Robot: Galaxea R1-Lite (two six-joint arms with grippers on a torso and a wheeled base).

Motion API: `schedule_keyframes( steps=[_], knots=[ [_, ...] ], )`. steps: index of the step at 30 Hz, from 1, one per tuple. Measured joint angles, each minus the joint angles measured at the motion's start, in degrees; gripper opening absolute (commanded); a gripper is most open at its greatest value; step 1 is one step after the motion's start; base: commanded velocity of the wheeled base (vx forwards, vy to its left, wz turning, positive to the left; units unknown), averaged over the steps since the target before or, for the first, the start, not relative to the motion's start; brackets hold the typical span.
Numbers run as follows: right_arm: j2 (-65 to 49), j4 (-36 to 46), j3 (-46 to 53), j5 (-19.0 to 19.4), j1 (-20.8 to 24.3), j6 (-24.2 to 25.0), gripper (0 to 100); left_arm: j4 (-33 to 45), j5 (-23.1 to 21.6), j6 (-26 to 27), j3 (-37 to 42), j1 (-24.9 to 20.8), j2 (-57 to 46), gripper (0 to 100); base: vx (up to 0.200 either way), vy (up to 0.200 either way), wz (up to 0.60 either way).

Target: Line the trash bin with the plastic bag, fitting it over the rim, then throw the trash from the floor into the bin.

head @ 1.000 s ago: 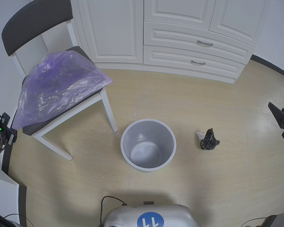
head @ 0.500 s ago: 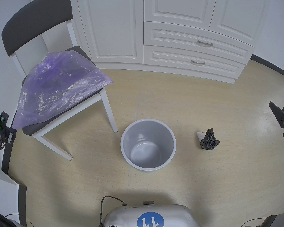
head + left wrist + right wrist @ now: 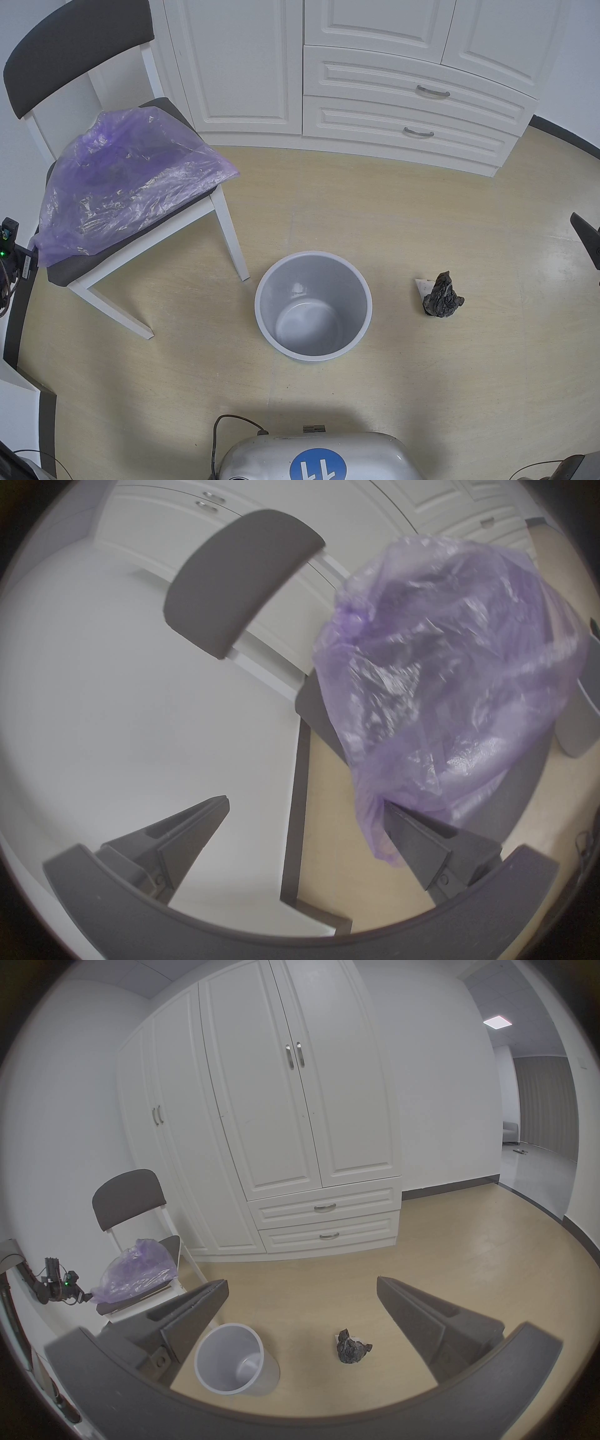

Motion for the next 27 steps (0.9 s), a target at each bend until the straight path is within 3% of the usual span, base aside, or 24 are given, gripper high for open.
schedule_keyframes(
  steps=[4,10,27],
  knots=[
    [-0.2,0.0,0.0,0.0,0.0,0.0,100,-4.9,-1.3,-3.3,0.4,-0.9,2.3,100,0.0,0.0,0.0],
    [-0.4,0.0,-0.1,0.0,0.0,-0.1,100,-6.0,-7.8,-5.0,3.6,-1.7,3.4,100,0.0,0.0,0.0],
    [-0.8,0.0,-0.3,0.0,0.0,-0.3,100,-7.3,-10.1,-8.7,3.5,0.5,3.8,100,0.0,0.0,0.0]
  ],
)
